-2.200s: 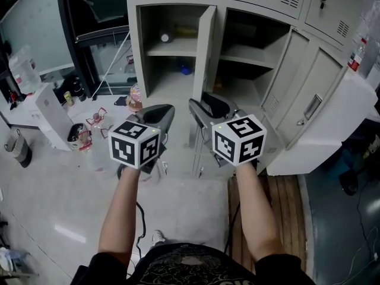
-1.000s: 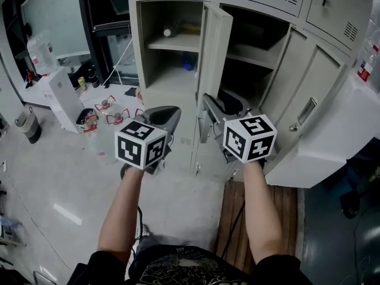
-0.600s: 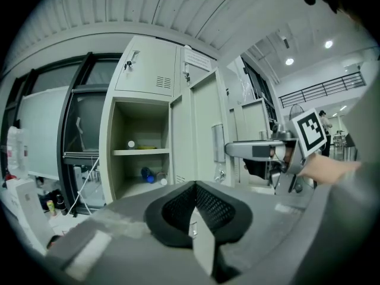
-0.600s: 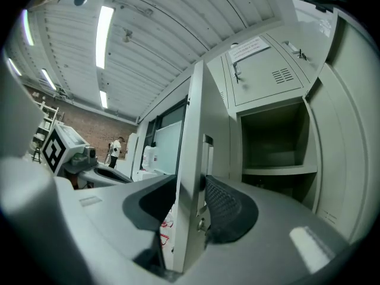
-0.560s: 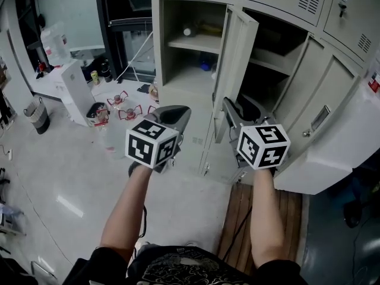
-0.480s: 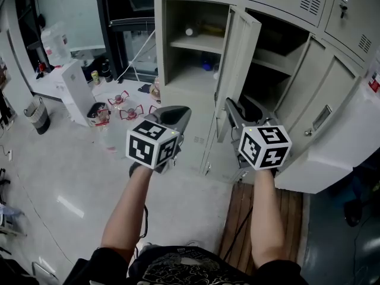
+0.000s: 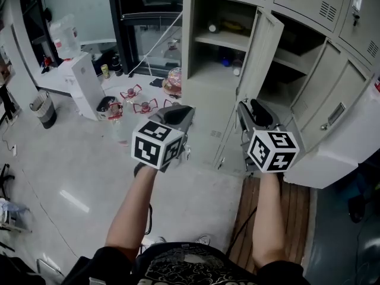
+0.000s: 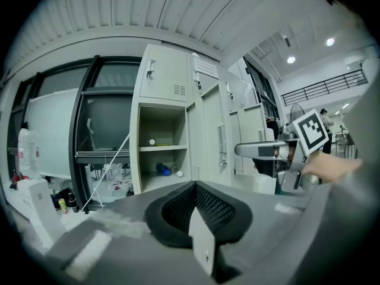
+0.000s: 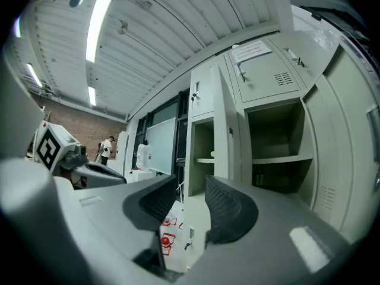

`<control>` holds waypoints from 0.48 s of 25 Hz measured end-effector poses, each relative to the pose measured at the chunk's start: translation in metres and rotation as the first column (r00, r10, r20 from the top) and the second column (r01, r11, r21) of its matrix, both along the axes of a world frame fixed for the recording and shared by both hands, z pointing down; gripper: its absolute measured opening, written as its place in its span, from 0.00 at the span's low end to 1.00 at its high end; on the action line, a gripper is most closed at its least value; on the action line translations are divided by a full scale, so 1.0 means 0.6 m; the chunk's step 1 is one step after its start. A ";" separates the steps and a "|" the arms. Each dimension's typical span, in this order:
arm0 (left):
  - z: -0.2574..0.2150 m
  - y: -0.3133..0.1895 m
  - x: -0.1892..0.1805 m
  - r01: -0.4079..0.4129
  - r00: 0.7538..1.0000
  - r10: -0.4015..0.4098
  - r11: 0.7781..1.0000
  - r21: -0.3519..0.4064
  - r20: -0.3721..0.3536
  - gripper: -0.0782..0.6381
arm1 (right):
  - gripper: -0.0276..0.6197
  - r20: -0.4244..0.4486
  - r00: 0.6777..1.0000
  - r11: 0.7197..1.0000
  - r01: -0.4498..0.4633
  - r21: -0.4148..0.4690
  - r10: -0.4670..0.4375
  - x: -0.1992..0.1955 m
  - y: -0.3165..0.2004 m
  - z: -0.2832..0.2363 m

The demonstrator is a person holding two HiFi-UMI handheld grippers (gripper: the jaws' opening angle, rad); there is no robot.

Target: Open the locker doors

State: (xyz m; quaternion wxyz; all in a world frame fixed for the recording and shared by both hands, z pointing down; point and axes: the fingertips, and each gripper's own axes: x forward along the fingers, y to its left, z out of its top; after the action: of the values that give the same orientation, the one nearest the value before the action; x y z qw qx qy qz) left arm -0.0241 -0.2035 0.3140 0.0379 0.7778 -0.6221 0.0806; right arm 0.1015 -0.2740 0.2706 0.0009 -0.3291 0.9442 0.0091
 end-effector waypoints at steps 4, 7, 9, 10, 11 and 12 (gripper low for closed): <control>0.006 0.046 -0.042 0.020 1.000 -0.020 1.000 -0.007 0.003 0.11 | 0.28 0.003 0.999 0.999 0.036 -0.024 -0.036 -0.056 0.048 0.017; 0.008 0.081 -0.077 0.044 0.999 -0.044 0.999 -0.005 0.002 0.11 | 0.27 -0.003 0.998 0.997 0.068 -0.037 -0.068 -0.103 0.083 0.028; 0.011 0.108 -0.105 0.065 0.998 -0.065 0.998 -0.005 0.000 0.11 | 0.27 -0.011 0.996 0.995 0.091 -0.044 -0.091 -0.135 0.107 0.036; 0.012 0.122 -0.119 0.077 0.997 -0.077 0.997 -0.006 0.000 0.11 | 0.26 -0.016 0.994 0.994 0.103 -0.048 -0.104 -0.152 0.120 0.039; 0.013 0.136 -0.134 0.091 0.996 -0.091 0.996 -0.005 0.001 0.11 | 0.26 -0.020 0.993 0.992 0.116 -0.051 -0.117 -0.169 0.132 0.042; 0.014 0.149 -0.149 0.104 0.995 -0.104 0.995 -0.004 0.003 0.11 | 0.25 -0.025 0.991 0.990 0.129 -0.053 -0.130 -0.186 0.144 0.045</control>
State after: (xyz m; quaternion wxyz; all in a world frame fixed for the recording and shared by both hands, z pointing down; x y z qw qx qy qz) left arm -0.1136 -0.1139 0.3223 0.0430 0.7441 -0.6617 0.0808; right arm -0.0100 -0.1878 0.2979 -0.0202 -0.2668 0.9635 -0.0104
